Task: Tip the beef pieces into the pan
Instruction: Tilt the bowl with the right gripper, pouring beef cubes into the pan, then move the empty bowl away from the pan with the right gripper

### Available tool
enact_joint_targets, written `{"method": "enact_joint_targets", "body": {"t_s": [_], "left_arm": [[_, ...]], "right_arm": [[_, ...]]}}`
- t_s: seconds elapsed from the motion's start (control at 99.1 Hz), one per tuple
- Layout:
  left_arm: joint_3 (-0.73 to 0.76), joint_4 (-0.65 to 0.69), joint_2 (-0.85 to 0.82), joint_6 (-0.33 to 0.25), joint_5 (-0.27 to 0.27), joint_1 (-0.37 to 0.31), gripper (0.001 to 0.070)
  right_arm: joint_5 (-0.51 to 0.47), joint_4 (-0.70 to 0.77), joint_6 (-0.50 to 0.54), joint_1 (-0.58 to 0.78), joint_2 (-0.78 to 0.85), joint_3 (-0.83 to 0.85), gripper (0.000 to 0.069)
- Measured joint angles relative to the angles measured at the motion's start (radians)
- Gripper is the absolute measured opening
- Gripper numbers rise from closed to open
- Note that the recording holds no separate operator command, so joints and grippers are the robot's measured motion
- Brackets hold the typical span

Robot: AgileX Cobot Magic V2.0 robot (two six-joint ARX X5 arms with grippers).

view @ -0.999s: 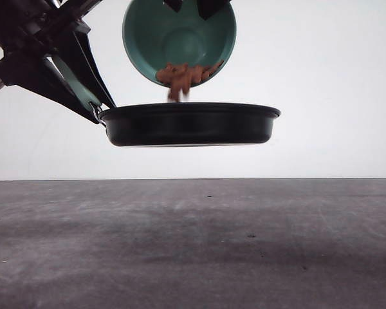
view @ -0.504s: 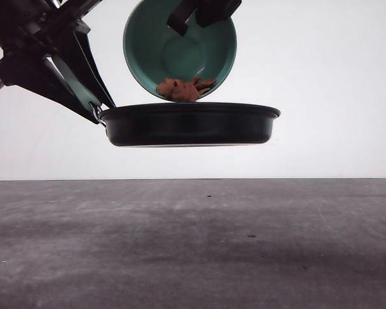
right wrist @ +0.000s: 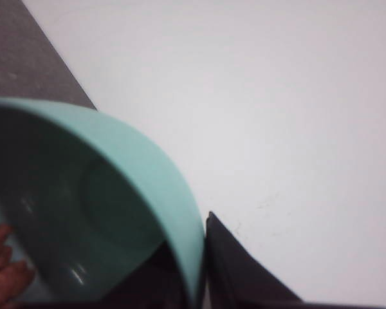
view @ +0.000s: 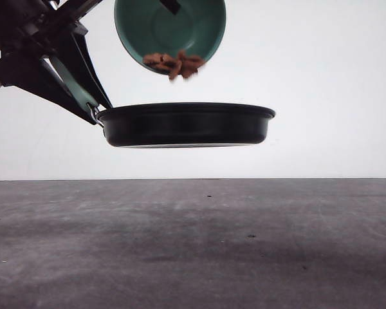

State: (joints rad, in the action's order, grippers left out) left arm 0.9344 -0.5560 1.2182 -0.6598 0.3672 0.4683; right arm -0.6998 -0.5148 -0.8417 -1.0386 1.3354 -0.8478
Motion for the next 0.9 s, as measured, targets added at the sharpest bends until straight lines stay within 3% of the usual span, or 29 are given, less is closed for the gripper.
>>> {"method": "enact_joint_targets", "body": {"t_s": [0.615,0.757,0.898], "left_arm": [[0.0,-0.016,0.0,-0.007,0.003,-0.026,0.0059],[0.0,-0.016,0.0,0.015,-0.031,-0.027,0.0059],[0.0,-0.01,0.0,0.039,-0.035,-0.032,0.0059]], "right_arm": [[-0.004,-0.204,0.015,-0.001,-0.003,0.084,0.0018],[-0.075,-0.043,0.146,0.029,-0.06,0.066,0.0019],[-0.064,0.244,0.401,0.113,-0.175,-0.002,0.0019]]}}
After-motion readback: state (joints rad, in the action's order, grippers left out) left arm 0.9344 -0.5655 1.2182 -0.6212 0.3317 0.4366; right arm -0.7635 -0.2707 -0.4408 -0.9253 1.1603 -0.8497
